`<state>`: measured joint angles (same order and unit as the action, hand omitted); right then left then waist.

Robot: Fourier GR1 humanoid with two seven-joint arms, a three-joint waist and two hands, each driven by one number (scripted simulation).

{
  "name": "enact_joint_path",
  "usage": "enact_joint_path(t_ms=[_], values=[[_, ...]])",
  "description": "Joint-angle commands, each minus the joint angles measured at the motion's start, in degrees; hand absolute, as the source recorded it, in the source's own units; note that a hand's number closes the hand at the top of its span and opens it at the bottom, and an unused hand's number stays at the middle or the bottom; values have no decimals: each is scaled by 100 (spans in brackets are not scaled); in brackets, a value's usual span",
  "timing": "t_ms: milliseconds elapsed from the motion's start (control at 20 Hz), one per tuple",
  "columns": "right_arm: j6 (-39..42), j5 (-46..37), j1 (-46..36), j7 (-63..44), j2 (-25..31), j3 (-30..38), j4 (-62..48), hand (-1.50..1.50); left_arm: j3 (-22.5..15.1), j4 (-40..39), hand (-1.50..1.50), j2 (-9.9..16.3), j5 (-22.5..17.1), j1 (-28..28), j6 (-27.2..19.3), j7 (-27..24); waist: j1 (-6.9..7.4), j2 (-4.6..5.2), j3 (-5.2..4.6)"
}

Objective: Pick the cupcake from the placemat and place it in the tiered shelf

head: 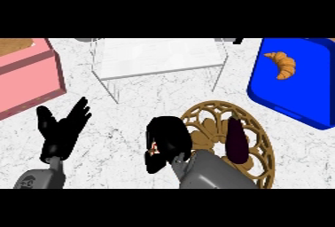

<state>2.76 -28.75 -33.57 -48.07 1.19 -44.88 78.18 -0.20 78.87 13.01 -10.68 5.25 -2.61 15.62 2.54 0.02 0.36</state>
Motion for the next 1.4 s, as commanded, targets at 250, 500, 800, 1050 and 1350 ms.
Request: enact_joint_path(t_ms=[250, 500, 800, 1050, 1350], values=[[-1780, 367, -1730, -1096, -117, -971, 763, 150, 100, -319, 0, 150, -20, -14, 144, 215, -7, -19, -43], [-1872, -100, -2974, -2326, -117, -624, 1144, 150, 34, -290, 0, 14, 92, -218, 36, 64, -108, -63, -47], [-1065, -148, -3959, -2780, -116, 700, 1266, 150, 52, -296, 0, -114, 115, -177, -75, 26, -260, -52, -44], [-456, -112, -4476, -2678, 130, 1517, 1009, 150, 176, -200, 0, 46, 64, -157, 0, 122, -304, -40, -40], [-530, -190, -5256, -2477, 28, 2404, 77, 150, 8, 188, 0, -150, 155, -428, -145, 205, -191, -30, -41]])
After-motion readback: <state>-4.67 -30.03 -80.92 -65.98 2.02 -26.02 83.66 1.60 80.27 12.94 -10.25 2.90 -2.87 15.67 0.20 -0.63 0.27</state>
